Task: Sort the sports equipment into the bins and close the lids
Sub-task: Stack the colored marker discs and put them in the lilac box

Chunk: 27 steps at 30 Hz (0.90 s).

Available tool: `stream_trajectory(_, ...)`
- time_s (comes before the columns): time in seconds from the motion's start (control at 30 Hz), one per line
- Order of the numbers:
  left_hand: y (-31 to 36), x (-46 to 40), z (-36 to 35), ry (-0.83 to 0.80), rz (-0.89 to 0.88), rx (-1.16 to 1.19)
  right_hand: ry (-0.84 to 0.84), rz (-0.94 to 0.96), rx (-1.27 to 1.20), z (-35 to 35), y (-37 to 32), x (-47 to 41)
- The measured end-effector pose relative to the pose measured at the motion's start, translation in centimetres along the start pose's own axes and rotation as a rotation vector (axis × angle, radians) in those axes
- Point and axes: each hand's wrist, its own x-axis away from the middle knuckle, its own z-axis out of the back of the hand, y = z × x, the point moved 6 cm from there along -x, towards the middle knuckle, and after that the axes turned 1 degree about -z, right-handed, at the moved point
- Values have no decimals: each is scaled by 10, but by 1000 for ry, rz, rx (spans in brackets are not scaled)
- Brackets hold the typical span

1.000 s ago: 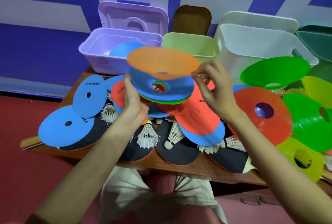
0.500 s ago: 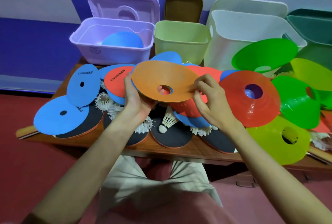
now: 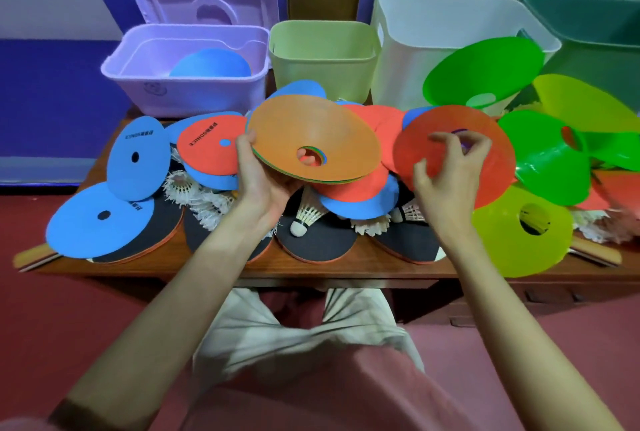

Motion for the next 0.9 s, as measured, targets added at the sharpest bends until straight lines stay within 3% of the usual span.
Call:
stream_trajectory(0.2,-6,9,-11,-1,-63,-43,-131,-36,378,-1,27,4)
stream_trajectory(0.43,-5,13,-11,12,-91,-85,-151,2,320,-2,21,-7)
stream_trajectory(0.77,8,5,-4,89,-186,-129,-14,105,-143,23,-41,-20)
stream_trajectory(0.83,11,4,-4,96,-195,-130,-56,136,-332,21,-51,-23)
stream_trajectory(0.9,13,2,-4,99,-193,-137,-115,47,-617,16,-55,-29)
